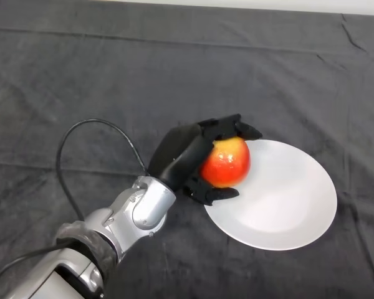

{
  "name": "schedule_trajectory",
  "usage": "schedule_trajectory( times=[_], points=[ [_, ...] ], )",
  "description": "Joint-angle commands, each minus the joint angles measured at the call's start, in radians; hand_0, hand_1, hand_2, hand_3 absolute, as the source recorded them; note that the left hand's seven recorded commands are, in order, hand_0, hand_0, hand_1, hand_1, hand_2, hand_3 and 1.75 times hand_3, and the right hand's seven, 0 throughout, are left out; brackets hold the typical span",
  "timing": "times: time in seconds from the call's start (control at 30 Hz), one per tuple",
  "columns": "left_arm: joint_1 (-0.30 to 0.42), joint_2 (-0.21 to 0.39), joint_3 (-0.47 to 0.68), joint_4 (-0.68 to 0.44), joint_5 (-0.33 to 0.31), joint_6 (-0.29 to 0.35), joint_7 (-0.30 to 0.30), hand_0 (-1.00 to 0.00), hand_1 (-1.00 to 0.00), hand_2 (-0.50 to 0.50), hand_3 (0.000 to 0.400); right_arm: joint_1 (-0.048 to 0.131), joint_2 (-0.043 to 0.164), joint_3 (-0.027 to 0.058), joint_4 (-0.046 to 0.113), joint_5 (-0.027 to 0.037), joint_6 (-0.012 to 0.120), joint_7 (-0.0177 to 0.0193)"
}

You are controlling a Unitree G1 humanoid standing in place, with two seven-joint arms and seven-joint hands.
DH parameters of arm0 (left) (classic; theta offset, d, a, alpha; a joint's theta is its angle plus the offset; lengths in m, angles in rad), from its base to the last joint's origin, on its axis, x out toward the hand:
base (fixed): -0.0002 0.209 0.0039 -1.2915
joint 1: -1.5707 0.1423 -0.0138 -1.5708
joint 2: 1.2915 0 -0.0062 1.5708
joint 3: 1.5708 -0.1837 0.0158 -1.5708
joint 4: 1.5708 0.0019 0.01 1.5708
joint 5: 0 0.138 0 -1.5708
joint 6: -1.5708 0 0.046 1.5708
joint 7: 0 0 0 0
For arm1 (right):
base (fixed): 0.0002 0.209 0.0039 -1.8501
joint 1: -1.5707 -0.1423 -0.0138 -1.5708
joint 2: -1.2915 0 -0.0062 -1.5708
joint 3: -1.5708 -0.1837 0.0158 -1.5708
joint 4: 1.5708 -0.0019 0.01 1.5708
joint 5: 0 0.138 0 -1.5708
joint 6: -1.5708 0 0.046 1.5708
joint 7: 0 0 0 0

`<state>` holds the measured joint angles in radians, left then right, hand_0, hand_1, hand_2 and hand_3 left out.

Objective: Move the apple to the plate

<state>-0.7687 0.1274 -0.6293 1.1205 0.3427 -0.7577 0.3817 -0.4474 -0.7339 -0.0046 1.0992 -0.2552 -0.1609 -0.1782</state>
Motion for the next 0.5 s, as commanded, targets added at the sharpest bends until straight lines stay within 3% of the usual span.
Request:
schedule_trajectory(
  times=[0.03,0.07,0.1,0.13,0.17,0.2,0.23,0.27,0.33,0.5],
  points=[
    [-0.038,-0.005,-0.035,0.003,-0.047,0.003,-0.021,-1.0,-0.97,-0.01,0.4,0.095,0.03,0.043,0.073,-0.0281,0.025,0.0079],
    [-0.034,-0.004,-0.044,0.0,-0.062,0.005,-0.035,-1.0,-0.95,-0.03,0.4,0.096,0.03,0.043,0.073,-0.0281,0.024,0.0079],
    [-0.03,-0.003,-0.052,-0.003,-0.076,0.007,-0.048,-1.0,-0.84,-0.08,0.4,0.096,0.03,0.043,0.073,-0.0281,0.024,0.0079],
    [-0.025,-0.001,-0.06,-0.005,-0.089,0.009,-0.061,-0.95,-0.62,-0.17,0.381,0.096,0.03,0.043,0.073,-0.0281,0.024,0.0079],
    [-0.021,0.001,-0.067,-0.008,-0.102,0.012,-0.073,-0.76,-0.23,-0.27,0.304,0.096,0.03,0.043,0.073,-0.0281,0.024,0.0078],
    [-0.018,0.003,-0.074,-0.01,-0.116,0.017,-0.087,-0.58,-0.02,-0.28,0.232,0.096,0.03,0.043,0.073,-0.0281,0.024,0.0078],
    [-0.015,0.004,-0.081,-0.012,-0.13,0.022,-0.101,-0.53,0.0,-0.26,0.21,0.096,0.03,0.043,0.073,-0.0281,0.024,0.0078],
    [-0.014,0.005,-0.086,-0.014,-0.142,0.028,-0.113,-0.2,0.0,-0.1,0.078,0.096,0.03,0.043,0.073,-0.028,0.024,0.0078],
    [-0.012,0.008,-0.096,-0.019,-0.166,0.041,-0.137,0.0,0.0,0.0,0.0,0.096,0.03,0.0431,0.073,-0.028,0.025,0.0078],
    [-0.012,0.016,-0.114,-0.03,-0.221,0.074,-0.19,0.0,0.0,0.0,0.0,0.096,0.03,0.043,0.072,-0.0278,0.025,0.0079]
  ],
)
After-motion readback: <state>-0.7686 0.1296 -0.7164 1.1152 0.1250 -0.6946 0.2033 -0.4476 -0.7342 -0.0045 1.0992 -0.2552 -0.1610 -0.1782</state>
